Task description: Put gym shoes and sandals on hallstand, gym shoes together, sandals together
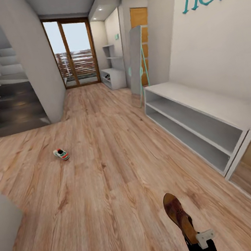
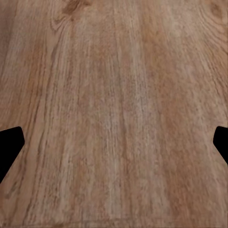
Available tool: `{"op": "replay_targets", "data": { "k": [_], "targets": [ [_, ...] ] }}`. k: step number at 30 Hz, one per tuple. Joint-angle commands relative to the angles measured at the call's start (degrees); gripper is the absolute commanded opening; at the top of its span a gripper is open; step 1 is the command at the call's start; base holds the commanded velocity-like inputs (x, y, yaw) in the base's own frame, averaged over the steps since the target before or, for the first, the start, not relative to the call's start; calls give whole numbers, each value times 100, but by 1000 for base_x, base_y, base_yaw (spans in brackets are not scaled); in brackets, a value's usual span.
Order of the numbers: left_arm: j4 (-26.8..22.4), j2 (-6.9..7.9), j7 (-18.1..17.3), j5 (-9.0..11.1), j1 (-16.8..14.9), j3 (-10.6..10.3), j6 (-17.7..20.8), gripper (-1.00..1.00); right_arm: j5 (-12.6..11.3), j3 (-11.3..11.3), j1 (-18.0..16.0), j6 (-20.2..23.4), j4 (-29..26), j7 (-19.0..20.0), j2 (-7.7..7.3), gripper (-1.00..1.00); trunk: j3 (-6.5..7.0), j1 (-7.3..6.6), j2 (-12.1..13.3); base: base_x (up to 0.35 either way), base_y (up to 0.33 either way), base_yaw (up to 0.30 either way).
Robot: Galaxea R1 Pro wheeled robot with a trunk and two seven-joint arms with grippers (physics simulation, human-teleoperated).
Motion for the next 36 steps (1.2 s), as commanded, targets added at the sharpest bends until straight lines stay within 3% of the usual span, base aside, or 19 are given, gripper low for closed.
{"op": "replay_targets", "data": {
  "k": [1,22,36],
  "targets": [
    [7,-4,-39,-41,-7,49,-20,100,54,-54,-3,-20,2,4,0,-100,-5,2,-2,322,59,279],
    [7,-4,-33,-41,-7,49,-20,100,54,-54,-2,-20,2,4,0,-100,-5,2,-2,337,9,279],
    [7,-4,-30,-48,-7,49,-20,100,54,-54,-3,-20,2,4,2,-100,-5,2,-2,339,-96,279]
  ]
}}
